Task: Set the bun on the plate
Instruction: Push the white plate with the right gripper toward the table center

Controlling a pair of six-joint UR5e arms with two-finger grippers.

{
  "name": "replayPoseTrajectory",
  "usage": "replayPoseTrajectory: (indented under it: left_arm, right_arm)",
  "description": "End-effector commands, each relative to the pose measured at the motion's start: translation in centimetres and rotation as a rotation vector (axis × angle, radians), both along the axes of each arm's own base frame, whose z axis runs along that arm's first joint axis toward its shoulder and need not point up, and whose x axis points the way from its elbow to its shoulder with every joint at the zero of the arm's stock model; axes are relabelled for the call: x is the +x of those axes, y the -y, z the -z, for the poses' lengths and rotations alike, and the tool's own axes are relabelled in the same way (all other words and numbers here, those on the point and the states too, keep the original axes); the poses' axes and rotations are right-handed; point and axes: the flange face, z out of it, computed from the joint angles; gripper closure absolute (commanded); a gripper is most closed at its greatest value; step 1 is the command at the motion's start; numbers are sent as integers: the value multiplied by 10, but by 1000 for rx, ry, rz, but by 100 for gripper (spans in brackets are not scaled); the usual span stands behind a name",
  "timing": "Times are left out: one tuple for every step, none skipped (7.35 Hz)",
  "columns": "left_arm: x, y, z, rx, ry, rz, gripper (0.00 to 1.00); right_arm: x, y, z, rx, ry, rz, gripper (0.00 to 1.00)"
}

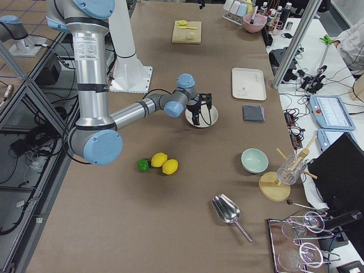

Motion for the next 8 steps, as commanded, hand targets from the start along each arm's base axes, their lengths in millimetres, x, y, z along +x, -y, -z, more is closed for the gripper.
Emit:
replayPoseTrajectory:
  left_arm:
    - [1, 4, 3, 8, -1, 1, 3]
    - [1, 4, 5, 12, -3, 1, 3]
    - [2, 7, 7, 17, -4, 1, 3]
    - [3, 9, 8, 20, -4, 2, 3]
    - [3, 12, 10, 23, -5, 2, 3]
    - [4, 13, 10, 24, -5, 2, 3]
    - [4, 13, 10, 24, -5, 2, 3]
    - [4, 12, 9, 23, -5, 2, 3]
  right_arm:
    - [-13, -1, -38, 31, 46, -12, 20]
    - [-11, -3, -46, 31, 49, -15, 22]
    - [-10, -3, -45, 18, 56, -29, 43]
    - [-12, -3, -45, -7, 66, -43, 95]
    - [-11, -4, -42, -5, 72, -41, 100]
    - [-12, -4, -41, -4, 71, -40, 100]
    - [-12, -4, -38, -3, 78, -41, 100]
    - [-14, -5, -25, -15, 103, -58, 100]
